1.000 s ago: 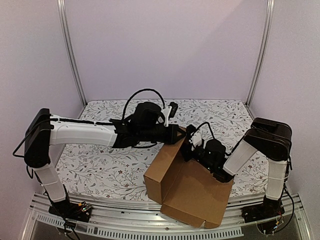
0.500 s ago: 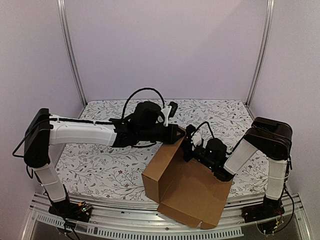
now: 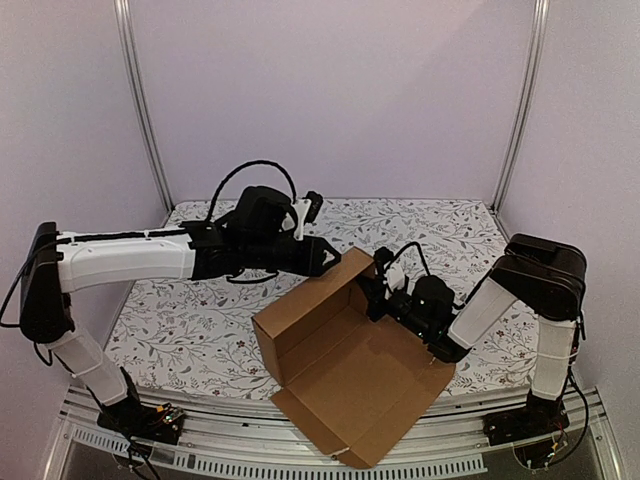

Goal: Fold the paper box

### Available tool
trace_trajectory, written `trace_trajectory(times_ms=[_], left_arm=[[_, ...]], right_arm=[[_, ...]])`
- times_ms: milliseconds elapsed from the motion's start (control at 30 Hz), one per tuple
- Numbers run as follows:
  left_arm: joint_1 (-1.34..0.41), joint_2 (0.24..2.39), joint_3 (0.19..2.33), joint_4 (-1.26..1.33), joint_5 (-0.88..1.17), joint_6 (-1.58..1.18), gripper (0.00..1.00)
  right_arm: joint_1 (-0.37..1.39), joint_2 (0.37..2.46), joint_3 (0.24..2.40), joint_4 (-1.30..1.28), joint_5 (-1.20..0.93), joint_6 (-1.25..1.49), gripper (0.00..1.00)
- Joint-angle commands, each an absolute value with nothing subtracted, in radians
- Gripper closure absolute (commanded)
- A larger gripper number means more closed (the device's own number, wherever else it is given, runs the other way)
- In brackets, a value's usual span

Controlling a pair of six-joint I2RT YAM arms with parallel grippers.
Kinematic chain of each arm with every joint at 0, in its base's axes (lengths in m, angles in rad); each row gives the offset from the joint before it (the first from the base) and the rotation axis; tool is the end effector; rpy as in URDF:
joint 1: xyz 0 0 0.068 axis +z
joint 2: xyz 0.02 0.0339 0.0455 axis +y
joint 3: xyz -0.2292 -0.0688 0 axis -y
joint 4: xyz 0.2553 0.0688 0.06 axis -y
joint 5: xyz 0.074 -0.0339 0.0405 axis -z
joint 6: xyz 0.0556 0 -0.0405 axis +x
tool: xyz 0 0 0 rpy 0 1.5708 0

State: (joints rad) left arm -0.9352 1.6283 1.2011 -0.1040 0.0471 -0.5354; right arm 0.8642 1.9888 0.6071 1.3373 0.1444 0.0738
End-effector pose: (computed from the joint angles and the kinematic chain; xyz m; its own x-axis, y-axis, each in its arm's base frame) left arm 0.2366 -0.3251 0.2255 -0.6810 0.0647 -0.7294 0.5586 0.6899 -0.4604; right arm 0.2326 0.2601 0.0778 -0.0774 0.0218 -0.9968 -0.6554 0.7523 0.0673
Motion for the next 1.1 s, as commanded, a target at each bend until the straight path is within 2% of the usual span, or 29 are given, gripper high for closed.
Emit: trace_trajectory(times_ms=[0, 33, 133, 200, 400, 733, 1067], left_arm=[[-0.854, 1.576, 1.174, -0.190, 0.016, -0.496, 0.62], [-0.836, 1.574, 1.170, -0.185, 0.028, -0.493, 0.64], [-0.780, 1.609, 1.181, -0.182, 0.093, -0.492, 0.78], [-0.746, 1.659, 1.187, -0.157, 0.169, -0.497, 0.84], [-0.729, 1.855, 1.240, -0.047, 0.395, -0.526, 0.96], [-0.734, 2.013, 1.269, 0.143, 0.621, -0.597, 1.00], [-0.764, 2.045, 1.274, 0.234, 0.701, -0.614, 1.00]], right_arm=[[0.863, 1.956, 0.591, 1.407, 0.155, 0.093, 1.00], [0.863, 1.956, 0.589, 1.406, 0.156, 0.093, 1.00], [0.867, 1.956, 0.587, 1.406, 0.164, 0.086, 1.00], [0.868, 1.954, 0.586, 1.405, 0.164, 0.082, 1.00], [0.875, 1.945, 0.583, 1.405, 0.169, 0.066, 1.00], [0.888, 1.961, 0.583, 1.406, 0.185, 0.036, 1.00], [0.906, 1.995, 0.598, 1.405, 0.205, 0.014, 1.00]])
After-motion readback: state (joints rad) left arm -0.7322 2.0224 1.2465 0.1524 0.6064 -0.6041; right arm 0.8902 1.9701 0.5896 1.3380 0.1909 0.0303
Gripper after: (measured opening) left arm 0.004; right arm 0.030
